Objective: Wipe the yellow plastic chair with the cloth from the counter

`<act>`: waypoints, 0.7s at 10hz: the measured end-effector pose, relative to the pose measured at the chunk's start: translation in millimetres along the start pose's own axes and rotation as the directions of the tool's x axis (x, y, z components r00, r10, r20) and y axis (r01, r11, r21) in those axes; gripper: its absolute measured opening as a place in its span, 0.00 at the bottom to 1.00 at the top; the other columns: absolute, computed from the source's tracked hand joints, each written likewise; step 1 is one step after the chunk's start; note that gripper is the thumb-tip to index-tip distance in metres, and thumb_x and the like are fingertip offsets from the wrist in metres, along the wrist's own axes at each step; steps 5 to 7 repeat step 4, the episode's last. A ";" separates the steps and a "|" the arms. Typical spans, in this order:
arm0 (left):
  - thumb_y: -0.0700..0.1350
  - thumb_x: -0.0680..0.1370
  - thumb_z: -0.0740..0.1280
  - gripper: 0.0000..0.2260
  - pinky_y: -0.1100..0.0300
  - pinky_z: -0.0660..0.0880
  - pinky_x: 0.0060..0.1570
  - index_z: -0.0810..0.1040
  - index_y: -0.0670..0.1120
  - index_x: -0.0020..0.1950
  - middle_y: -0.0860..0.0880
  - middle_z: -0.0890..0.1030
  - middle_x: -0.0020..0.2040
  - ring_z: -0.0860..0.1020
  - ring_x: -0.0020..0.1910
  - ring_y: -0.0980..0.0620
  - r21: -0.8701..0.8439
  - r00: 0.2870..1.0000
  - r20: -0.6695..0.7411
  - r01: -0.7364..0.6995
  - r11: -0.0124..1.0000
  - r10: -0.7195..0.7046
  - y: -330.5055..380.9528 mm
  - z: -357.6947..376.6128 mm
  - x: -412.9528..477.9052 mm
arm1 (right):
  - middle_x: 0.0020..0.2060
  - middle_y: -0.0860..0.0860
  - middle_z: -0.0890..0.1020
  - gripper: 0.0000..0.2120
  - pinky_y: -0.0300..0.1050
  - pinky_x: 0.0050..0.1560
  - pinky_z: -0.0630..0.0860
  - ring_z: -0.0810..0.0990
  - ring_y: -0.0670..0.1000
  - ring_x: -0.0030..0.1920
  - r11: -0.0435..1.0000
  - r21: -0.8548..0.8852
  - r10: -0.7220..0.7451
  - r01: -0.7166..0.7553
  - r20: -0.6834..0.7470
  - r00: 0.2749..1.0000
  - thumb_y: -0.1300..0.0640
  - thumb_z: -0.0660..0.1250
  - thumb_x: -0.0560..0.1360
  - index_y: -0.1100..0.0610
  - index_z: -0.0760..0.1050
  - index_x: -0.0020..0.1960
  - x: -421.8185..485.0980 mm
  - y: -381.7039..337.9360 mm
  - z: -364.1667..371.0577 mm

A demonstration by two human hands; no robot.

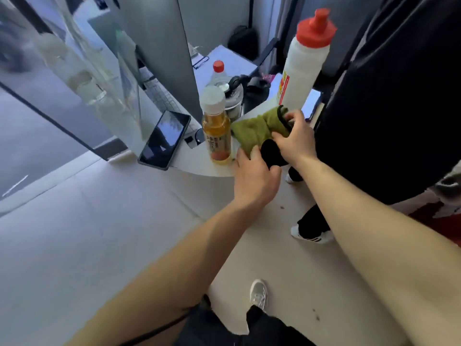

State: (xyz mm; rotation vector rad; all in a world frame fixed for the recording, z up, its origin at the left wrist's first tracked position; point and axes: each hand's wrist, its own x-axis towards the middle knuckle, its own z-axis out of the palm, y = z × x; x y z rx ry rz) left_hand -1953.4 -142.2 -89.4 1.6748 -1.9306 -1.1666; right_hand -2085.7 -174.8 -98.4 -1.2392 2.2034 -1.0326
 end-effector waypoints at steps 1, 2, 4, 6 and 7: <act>0.49 0.73 0.64 0.26 0.42 0.69 0.67 0.66 0.49 0.72 0.40 0.62 0.74 0.66 0.70 0.37 0.005 1.000 -0.015 -0.006 1.000 0.006 1.1 -0.3 -7.2 | 0.59 0.56 0.78 0.20 0.41 0.55 0.68 0.76 0.57 0.60 0.989 -0.135 -0.061 0.060 0.002 0.998 0.56 0.72 0.74 0.57 0.74 0.63 0.7 -0.4 -1.3; 0.48 0.74 0.64 0.26 0.46 0.71 0.65 0.67 0.48 0.73 0.43 0.67 0.72 0.68 0.69 0.40 0.036 0.998 -0.020 -0.058 0.998 0.059 -1.4 -8.4 -15.0 | 0.61 0.57 0.75 0.21 0.53 0.60 0.73 0.74 0.61 0.62 0.925 -0.378 -0.061 0.033 -0.064 0.996 0.47 0.70 0.75 0.55 0.76 0.65 -5.4 0.7 -3.0; 0.48 0.77 0.64 0.24 0.47 0.71 0.66 0.70 0.47 0.73 0.45 0.72 0.71 0.71 0.68 0.44 0.136 0.997 -0.017 -0.074 0.988 0.077 -26.3 -42.8 -34.3 | 0.62 0.59 0.73 0.19 0.57 0.57 0.72 0.72 0.63 0.61 0.840 -0.541 -0.109 0.031 -0.113 0.988 0.53 0.62 0.77 0.59 0.73 0.65 -30.5 -10.6 -15.1; 0.48 0.77 0.64 0.24 0.47 0.71 0.66 0.70 0.47 0.73 0.45 0.72 0.71 0.71 0.68 0.44 0.136 0.997 -0.017 -0.074 0.988 0.077 -26.3 -42.8 -34.3 | 0.62 0.59 0.73 0.19 0.57 0.57 0.72 0.72 0.63 0.61 0.840 -0.541 -0.109 0.031 -0.113 0.988 0.53 0.62 0.77 0.59 0.73 0.65 -30.5 -10.6 -15.1; 0.48 0.77 0.64 0.24 0.47 0.71 0.66 0.70 0.47 0.73 0.45 0.72 0.71 0.71 0.68 0.44 0.136 0.997 -0.017 -0.074 0.988 0.077 -26.3 -42.8 -34.3 | 0.62 0.59 0.73 0.19 0.57 0.57 0.72 0.72 0.63 0.61 0.840 -0.541 -0.109 0.031 -0.113 0.988 0.53 0.62 0.77 0.59 0.73 0.65 -30.5 -10.6 -15.1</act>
